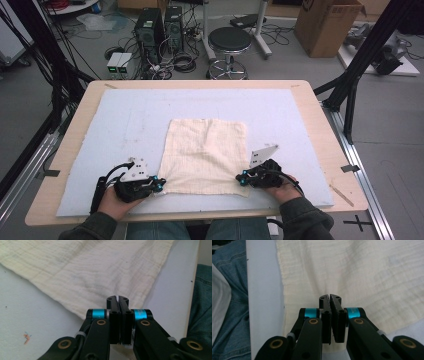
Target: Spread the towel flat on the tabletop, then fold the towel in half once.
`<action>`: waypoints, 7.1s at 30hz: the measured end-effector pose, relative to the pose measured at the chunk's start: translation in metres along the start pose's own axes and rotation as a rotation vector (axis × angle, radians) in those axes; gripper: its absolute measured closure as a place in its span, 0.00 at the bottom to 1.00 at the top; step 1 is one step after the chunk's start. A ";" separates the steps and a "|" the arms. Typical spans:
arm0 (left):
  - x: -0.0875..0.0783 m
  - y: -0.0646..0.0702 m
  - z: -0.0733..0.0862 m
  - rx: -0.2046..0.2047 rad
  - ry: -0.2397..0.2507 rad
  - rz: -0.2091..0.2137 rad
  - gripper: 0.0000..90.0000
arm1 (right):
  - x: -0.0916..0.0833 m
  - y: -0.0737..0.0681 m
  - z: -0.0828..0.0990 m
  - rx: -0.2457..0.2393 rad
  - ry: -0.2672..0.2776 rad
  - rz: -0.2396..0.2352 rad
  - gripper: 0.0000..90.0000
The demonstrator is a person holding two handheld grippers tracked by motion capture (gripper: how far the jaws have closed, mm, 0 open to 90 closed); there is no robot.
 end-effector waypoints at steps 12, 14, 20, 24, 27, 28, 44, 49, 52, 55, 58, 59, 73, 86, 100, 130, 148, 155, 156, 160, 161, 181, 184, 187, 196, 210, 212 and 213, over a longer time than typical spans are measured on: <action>-0.003 0.016 0.001 0.018 -0.008 0.029 0.98 | -0.009 -0.008 0.007 0.007 0.011 -0.001 0.97; -0.002 0.017 0.002 0.018 -0.012 0.030 0.98 | -0.009 -0.009 0.008 0.008 0.015 -0.001 0.97; -0.001 0.011 0.001 -0.035 0.013 0.045 0.77 | -0.014 -0.009 0.009 0.031 0.071 -0.017 0.80; 0.000 0.005 -0.001 -0.061 0.032 0.036 0.67 | -0.019 -0.007 0.005 0.049 0.135 0.001 0.72; 0.000 0.001 -0.002 -0.079 0.045 0.025 0.64 | -0.021 -0.004 0.002 0.067 0.167 0.018 0.67; 0.001 0.000 -0.003 -0.085 0.054 0.021 0.63 | -0.022 -0.004 0.002 0.078 0.174 0.014 0.65; -0.005 -0.016 -0.005 -0.137 0.112 -0.050 0.54 | -0.033 0.006 0.002 0.162 0.281 0.110 0.43; -0.005 -0.019 -0.007 -0.150 0.123 -0.068 0.52 | -0.033 0.008 0.001 0.164 0.287 0.120 0.39; -0.004 -0.020 -0.009 -0.155 0.126 -0.072 0.50 | -0.033 0.009 0.000 0.179 0.288 0.128 0.35; -0.003 -0.021 -0.012 -0.151 0.130 -0.078 0.48 | -0.033 0.011 0.000 0.181 0.287 0.135 0.33; -0.001 -0.021 -0.014 -0.148 0.132 -0.085 0.46 | -0.032 0.012 -0.002 0.187 0.281 0.133 0.31; 0.000 -0.021 -0.015 -0.146 0.131 -0.085 0.45 | -0.031 0.013 -0.003 0.183 0.280 0.136 0.30; 0.003 -0.026 -0.021 -0.154 0.131 -0.102 0.41 | -0.031 0.014 -0.007 0.186 0.285 0.138 0.26; 0.003 -0.027 -0.022 -0.154 0.131 -0.105 0.40 | -0.031 0.017 -0.014 0.176 0.293 0.140 0.25; 0.005 -0.029 -0.021 -0.162 0.120 -0.100 0.40 | -0.030 0.019 -0.016 0.181 0.281 0.136 0.25; 0.036 -0.099 -0.074 -0.283 0.073 -0.138 0.47 | -0.061 0.084 -0.055 0.229 0.236 0.206 0.30; 0.085 -0.138 -0.077 -0.447 0.036 -0.252 0.49 | -0.037 0.139 -0.053 0.342 0.195 0.269 0.52; 0.105 -0.139 -0.068 -0.466 -0.023 -0.310 0.54 | -0.023 0.148 -0.050 0.349 0.156 0.299 0.58; 0.108 -0.139 -0.068 -0.463 -0.028 -0.311 0.57 | -0.022 0.149 -0.049 0.352 0.150 0.300 0.59; 0.118 -0.136 -0.064 -0.445 -0.053 -0.305 0.61 | -0.022 0.154 -0.044 0.384 0.148 0.305 0.61; 0.121 -0.136 -0.063 -0.445 -0.062 -0.305 0.62 | -0.021 0.156 -0.043 0.394 0.151 0.303 0.61; 0.119 -0.138 -0.065 -0.441 -0.067 -0.344 0.97 | -0.017 0.163 -0.037 0.429 0.103 0.315 0.95; 0.112 -0.142 -0.069 -0.437 -0.045 -0.348 0.97 | -0.021 0.163 -0.041 0.424 0.114 0.316 0.96; 0.106 -0.145 -0.073 -0.446 -0.020 -0.352 0.97 | -0.024 0.163 -0.050 0.407 0.122 0.325 0.96; 0.077 -0.162 -0.091 -0.449 0.075 -0.381 0.98 | -0.039 0.159 -0.079 0.353 0.191 0.347 0.96; 0.062 -0.150 -0.090 -0.395 0.084 -0.328 0.97 | -0.047 0.148 -0.086 0.338 0.227 0.304 0.96; 0.058 -0.146 -0.088 -0.392 0.096 -0.318 0.97 | -0.048 0.144 -0.084 0.334 0.236 0.290 0.96; 0.057 -0.144 -0.087 -0.393 0.101 -0.316 0.97 | -0.048 0.143 -0.083 0.334 0.235 0.284 0.96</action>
Point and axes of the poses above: each handheld gripper's, and its own axes: x roughly forward along the jaws, z roughly out of its underside, y roughly to its right, the point moved 2 cm from there along x, roughly forward along the jaws, and after that the axes turned 11 degrees about -z, right-handed, at the moved point
